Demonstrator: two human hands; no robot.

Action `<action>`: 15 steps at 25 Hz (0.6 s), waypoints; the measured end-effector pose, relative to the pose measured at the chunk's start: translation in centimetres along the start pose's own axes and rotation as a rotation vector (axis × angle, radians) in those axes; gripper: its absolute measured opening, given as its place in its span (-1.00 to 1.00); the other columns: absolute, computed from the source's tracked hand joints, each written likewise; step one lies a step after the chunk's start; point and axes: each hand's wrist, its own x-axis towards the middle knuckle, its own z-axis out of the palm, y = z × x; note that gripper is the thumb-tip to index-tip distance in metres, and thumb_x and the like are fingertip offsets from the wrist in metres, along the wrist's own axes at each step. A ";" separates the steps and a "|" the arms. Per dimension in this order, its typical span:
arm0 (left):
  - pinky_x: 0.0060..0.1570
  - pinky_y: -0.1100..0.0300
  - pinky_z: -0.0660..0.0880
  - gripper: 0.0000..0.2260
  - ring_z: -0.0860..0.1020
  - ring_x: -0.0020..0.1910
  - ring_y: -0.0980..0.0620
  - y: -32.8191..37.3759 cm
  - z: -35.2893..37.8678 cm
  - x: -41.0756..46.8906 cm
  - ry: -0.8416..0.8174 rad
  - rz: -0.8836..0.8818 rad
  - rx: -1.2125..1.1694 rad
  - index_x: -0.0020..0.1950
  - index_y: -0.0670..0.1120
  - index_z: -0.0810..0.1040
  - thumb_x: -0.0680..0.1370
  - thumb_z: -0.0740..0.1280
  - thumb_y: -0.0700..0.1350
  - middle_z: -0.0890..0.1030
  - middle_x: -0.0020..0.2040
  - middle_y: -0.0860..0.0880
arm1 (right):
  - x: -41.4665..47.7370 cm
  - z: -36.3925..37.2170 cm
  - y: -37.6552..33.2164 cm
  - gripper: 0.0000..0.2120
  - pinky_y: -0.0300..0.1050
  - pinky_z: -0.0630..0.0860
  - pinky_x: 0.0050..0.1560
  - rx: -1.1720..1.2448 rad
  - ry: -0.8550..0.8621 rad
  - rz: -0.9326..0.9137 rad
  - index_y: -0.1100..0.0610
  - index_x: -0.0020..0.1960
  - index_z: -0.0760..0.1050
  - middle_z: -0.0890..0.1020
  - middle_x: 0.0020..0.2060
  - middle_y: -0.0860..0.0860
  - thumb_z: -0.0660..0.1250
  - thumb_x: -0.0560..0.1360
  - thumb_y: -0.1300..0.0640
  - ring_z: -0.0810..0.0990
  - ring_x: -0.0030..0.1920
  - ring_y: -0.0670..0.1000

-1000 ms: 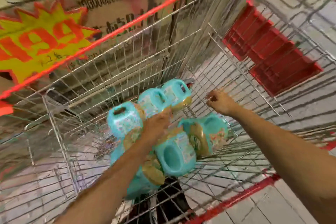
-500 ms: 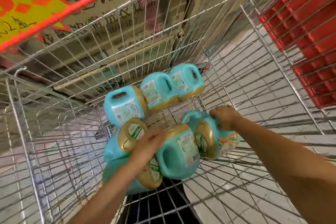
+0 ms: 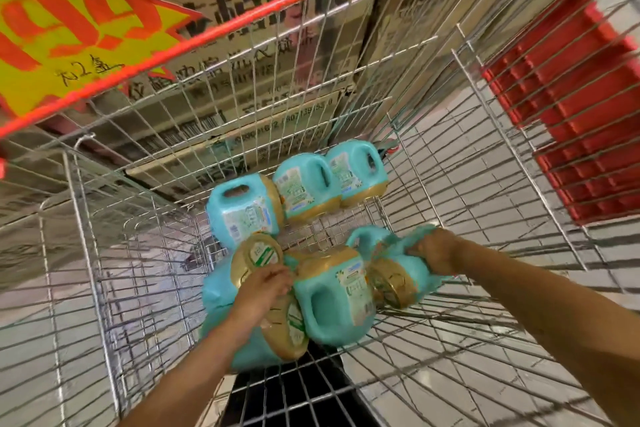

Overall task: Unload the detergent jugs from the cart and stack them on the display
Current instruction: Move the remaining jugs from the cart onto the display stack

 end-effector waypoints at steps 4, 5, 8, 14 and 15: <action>-0.09 0.19 0.48 -0.87 0.55 -0.19 -0.01 1.6 -1.1 -2.7 -0.041 0.045 -0.006 -0.20 -0.07 0.59 0.40 0.35 -0.02 0.63 -0.19 -0.11 | -5.6 -6.3 -0.2 -0.41 -0.05 0.42 0.20 0.275 0.212 0.036 0.11 0.43 0.31 0.53 0.28 0.09 0.30 0.51 -0.18 0.50 0.28 0.13; -0.24 0.28 0.45 -0.87 0.50 -0.28 0.04 1.8 -1.2 -3.2 -0.031 0.039 0.015 -0.18 -0.09 0.57 0.43 0.36 -0.03 0.59 -0.25 -0.08 | -7.6 -7.6 -0.4 -0.43 -0.08 0.42 0.07 0.373 0.303 0.033 0.13 0.36 0.36 0.58 0.18 0.07 0.31 0.50 -0.20 0.54 0.21 0.13; -0.40 0.31 0.36 -0.84 0.48 -0.32 0.07 3.8 -1.5 -5.3 -0.017 -0.006 -0.112 -0.11 -0.11 0.55 0.61 0.25 -0.10 0.56 -0.24 -0.07 | -13.7 -10.2 -2.4 -0.67 -0.26 0.30 -0.30 0.762 0.621 -0.006 0.00 -0.03 0.43 0.53 -0.23 -0.14 0.37 0.41 -0.22 0.55 -0.13 0.06; -0.03 0.14 0.54 -0.51 0.62 -0.05 0.02 8.8 -2.4 -9.7 -0.071 0.235 -0.531 0.01 0.05 0.67 0.62 -0.01 0.22 0.70 0.03 -0.02 | -20.4 -13.8 -8.7 -0.66 -0.35 0.43 -0.44 1.637 1.118 -0.129 -0.02 -0.26 0.56 0.59 -0.45 -0.10 0.52 0.18 -0.24 0.51 -0.44 -0.21; -0.10 0.18 0.59 -0.47 0.65 -0.04 0.02 9.5 -2.6 -10.5 -0.136 0.283 -0.622 0.03 0.04 0.68 0.59 -0.03 0.24 0.72 0.00 0.00 | -20.5 -14.0 -9.9 -0.57 -0.33 0.39 -0.49 1.761 1.115 -0.232 0.01 -0.31 0.54 0.53 -0.50 -0.08 0.53 0.14 -0.32 0.45 -0.49 -0.17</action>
